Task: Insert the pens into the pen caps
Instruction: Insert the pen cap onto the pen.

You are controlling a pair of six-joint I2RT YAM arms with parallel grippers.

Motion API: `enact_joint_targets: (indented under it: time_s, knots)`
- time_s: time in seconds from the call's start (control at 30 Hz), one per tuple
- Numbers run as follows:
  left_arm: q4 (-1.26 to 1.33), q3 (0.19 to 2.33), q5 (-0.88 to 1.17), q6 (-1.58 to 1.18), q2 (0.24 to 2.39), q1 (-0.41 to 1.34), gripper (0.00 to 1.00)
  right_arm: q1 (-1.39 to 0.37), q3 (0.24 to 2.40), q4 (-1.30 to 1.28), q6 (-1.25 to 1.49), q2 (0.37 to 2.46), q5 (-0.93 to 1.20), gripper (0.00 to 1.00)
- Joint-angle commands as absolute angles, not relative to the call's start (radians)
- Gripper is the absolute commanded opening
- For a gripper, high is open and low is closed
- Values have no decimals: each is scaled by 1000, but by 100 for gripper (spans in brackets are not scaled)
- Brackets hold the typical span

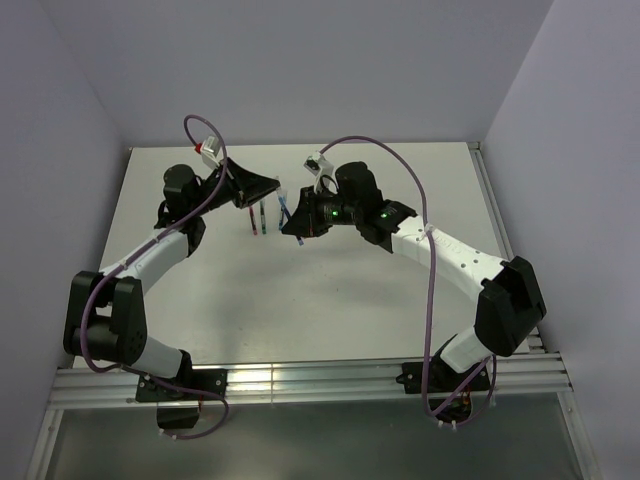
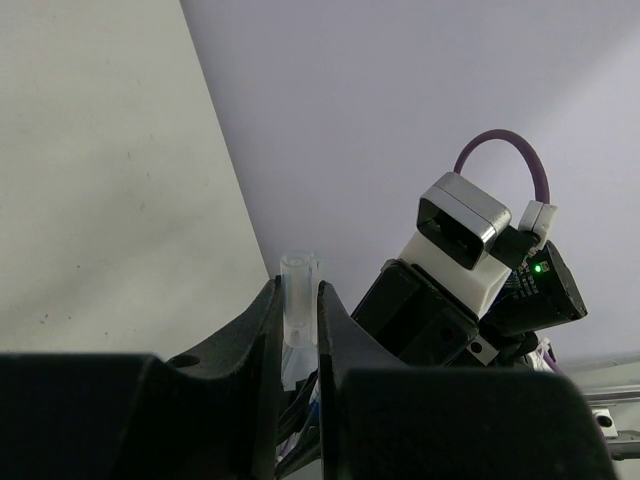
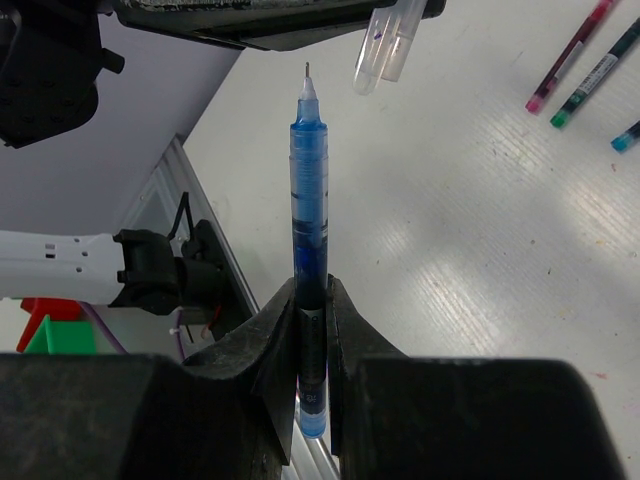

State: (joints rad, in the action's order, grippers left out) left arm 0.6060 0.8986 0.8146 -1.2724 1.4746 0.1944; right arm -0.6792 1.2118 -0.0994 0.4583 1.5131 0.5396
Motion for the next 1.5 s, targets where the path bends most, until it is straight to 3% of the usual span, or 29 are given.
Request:
enact_joint_targets:
  time_s: [0.0,1.47]
  knots:
    - [643,948,818,-1273,1463,196,0,-672,1227,-89,445,1486,545,0]
    - [638,971,850,-1270,1502,207,0,-661,1243,-120,429,1466,489,0]
